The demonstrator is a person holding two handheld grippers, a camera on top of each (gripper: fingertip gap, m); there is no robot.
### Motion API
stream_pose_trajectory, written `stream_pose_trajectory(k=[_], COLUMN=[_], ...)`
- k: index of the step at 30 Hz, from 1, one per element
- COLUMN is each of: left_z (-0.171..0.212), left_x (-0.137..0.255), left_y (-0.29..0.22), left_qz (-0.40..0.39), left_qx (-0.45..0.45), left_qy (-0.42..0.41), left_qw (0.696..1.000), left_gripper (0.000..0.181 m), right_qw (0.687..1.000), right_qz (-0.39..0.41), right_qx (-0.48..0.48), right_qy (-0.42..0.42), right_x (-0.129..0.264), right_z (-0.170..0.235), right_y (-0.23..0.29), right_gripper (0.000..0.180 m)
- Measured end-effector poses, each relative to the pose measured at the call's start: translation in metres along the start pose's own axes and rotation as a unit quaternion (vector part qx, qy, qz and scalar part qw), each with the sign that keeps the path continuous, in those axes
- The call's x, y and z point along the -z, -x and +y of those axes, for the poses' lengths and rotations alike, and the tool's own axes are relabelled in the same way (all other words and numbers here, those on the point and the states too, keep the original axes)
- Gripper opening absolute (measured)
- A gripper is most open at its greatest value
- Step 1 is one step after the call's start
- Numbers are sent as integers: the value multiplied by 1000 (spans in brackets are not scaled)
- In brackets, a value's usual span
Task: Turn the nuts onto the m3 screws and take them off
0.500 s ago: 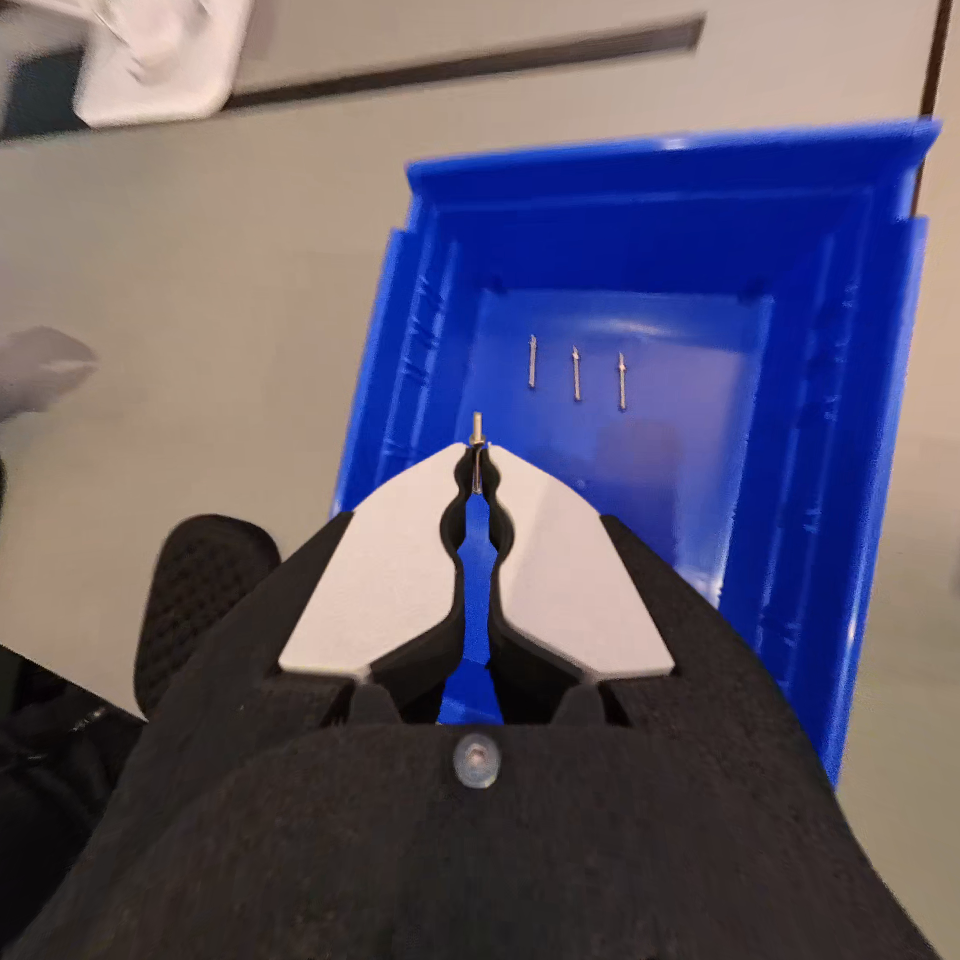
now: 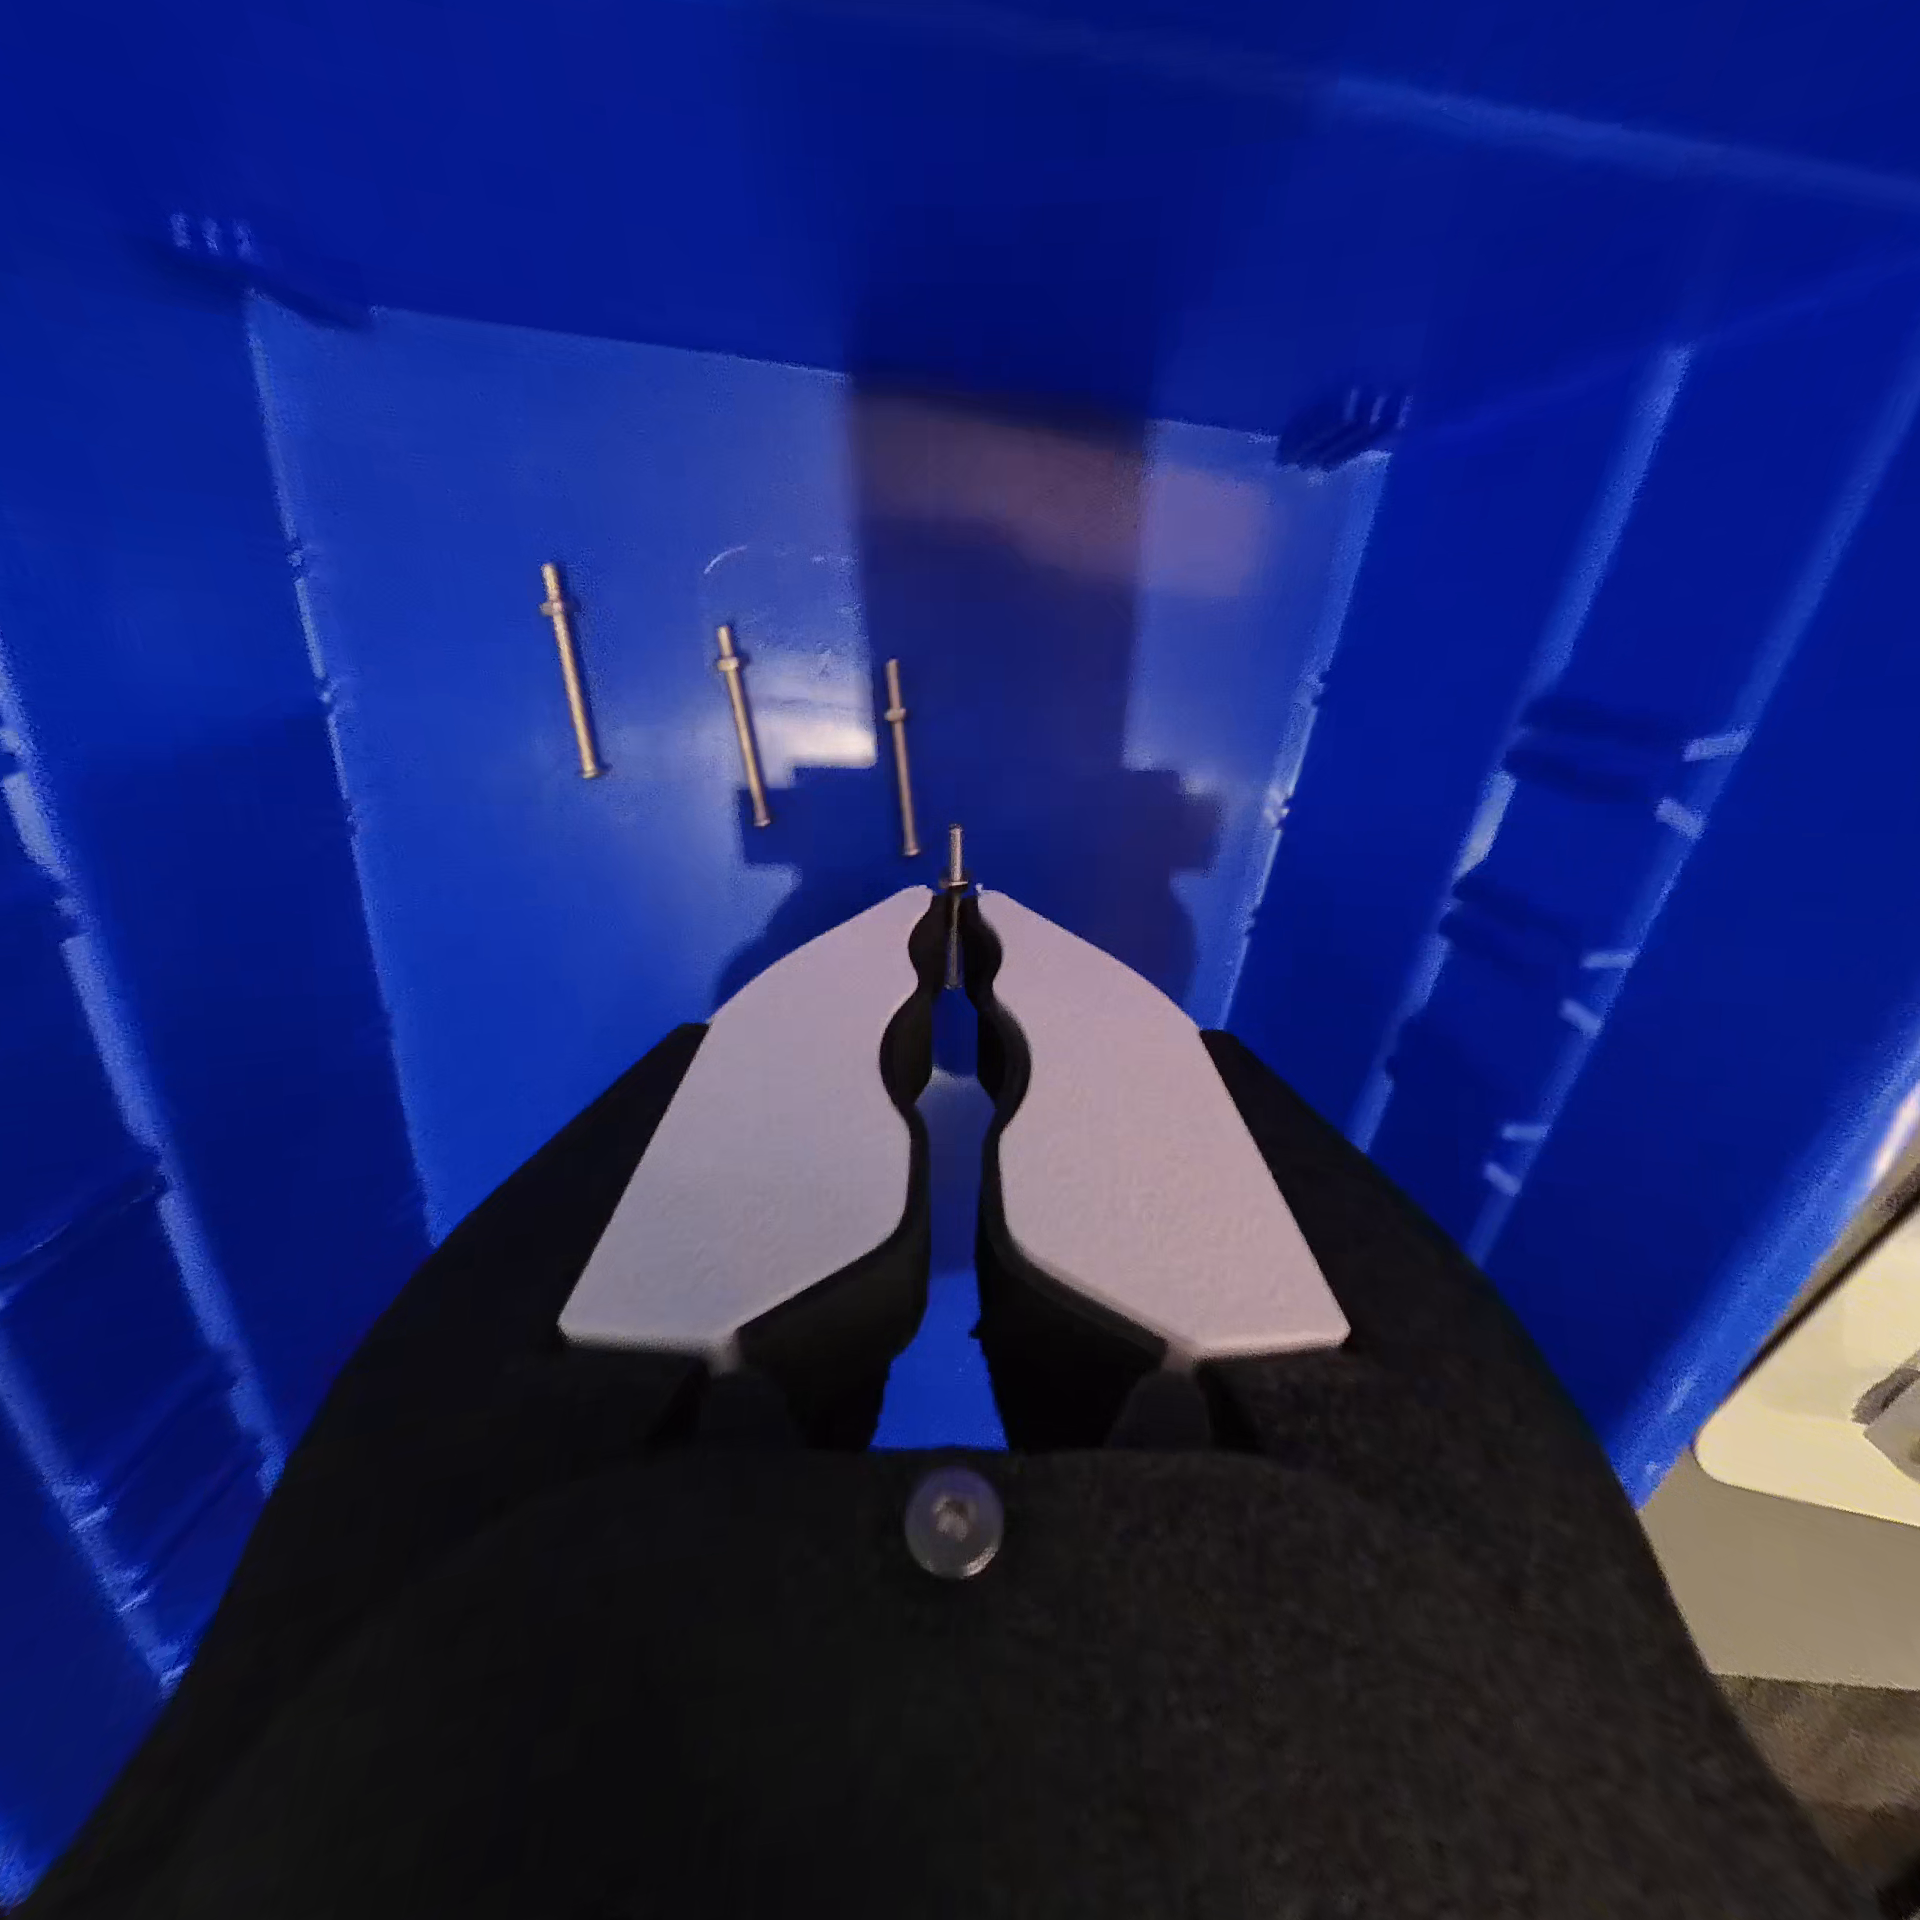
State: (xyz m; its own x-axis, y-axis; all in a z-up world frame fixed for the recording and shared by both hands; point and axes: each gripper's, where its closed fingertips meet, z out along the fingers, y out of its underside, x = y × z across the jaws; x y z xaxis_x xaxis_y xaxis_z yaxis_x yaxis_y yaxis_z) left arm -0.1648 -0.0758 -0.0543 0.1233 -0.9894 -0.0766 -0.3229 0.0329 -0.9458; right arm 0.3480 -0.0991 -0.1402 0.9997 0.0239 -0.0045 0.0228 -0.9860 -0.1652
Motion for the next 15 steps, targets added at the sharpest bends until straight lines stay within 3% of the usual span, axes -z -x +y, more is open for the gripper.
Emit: stream_pose_trajectory(k=[1, 15], left_z=[0, 3], left_x=[0, 2], left_y=[0, 4], left_qz=[-2, -7], left_qx=[-2, -3], left_qy=[0, 4], left_qw=[1000, 1000], left_gripper=[4, 4], right_qw=[1000, 1000], right_qz=[2, 5], right_qx=[-2, 21], right_qy=[2, 16], right_x=[-2, -19], right_z=[-1, -6], right_y=[-3, -14], right_gripper=[2, 3])
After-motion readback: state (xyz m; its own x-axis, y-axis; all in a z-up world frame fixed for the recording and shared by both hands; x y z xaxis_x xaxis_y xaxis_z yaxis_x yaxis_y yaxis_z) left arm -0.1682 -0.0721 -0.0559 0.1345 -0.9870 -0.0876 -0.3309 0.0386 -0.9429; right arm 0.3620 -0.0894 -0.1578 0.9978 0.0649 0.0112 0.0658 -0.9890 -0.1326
